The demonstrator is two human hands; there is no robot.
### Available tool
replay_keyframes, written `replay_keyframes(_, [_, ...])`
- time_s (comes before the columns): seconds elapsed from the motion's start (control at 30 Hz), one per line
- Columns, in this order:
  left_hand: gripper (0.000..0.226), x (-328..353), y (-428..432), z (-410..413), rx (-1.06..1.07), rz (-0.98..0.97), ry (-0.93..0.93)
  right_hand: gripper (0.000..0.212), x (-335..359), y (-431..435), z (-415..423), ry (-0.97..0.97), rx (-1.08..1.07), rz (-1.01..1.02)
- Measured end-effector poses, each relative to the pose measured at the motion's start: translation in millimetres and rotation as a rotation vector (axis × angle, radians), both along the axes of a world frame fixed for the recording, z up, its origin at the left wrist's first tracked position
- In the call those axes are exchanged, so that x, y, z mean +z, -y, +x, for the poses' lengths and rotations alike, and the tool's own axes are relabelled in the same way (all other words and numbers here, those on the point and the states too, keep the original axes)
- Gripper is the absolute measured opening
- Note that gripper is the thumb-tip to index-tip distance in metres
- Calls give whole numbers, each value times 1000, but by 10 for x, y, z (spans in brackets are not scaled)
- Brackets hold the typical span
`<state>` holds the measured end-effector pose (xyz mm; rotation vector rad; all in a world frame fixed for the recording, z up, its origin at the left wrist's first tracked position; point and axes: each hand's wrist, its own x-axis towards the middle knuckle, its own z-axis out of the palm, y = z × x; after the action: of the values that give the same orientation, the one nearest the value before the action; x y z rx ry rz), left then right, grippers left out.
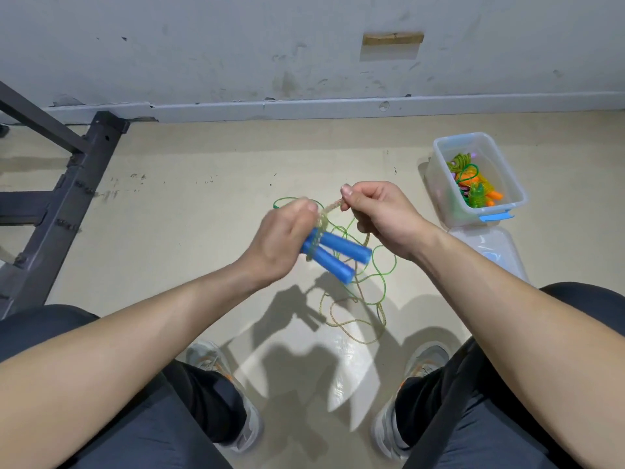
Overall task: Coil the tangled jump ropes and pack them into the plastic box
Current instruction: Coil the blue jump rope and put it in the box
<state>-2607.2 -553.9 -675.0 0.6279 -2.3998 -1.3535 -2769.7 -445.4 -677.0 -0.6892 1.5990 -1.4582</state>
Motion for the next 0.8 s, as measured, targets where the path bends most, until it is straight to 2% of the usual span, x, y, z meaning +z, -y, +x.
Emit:
replay_keyframes(0.1, [41, 148, 117, -87, 245, 247, -115, 31, -50, -13, 190, 164, 23, 38])
replay_keyframes(0.17, [41, 152, 239, -141, 396, 355, -161, 30, -109, -26, 426, 175, 95, 90])
replay_keyframes(0.23, [38, 87, 333, -165, 489, 356, -166, 32, -130, -42, 652, 33, 144, 152])
replay_keyframes(0.33, [36, -18, 360, -159, 550, 112, -54, 34, -47, -18, 818, -334, 167, 177])
replay_keyframes(0.4, [35, -29, 323, -142, 525, -92, 26, 32, 74, 12, 829, -570, 183, 179])
replay_keyframes(0.47, [32, -34, 282, -127, 464, -210, 82, 35, 179, 43, 762, -720, 207, 185])
replay_keyframes(0.53, [33, -79, 249, -110, 372, -257, 131, 39, 243, 61, 635, -828, 277, 189])
replay_keyframes(0.6, [36, -111, 178, -97, 267, -250, 148, 31, 279, 61, 474, -897, 337, 159])
replay_keyframes(0.67, [38, -95, 128, -97, 210, -198, 138, 19, 311, 48, 321, -884, 339, 111])
replay_keyframes(0.8, [40, -29, 166, -119, 187, -111, 75, 13, 258, -2, 182, -656, 204, 42])
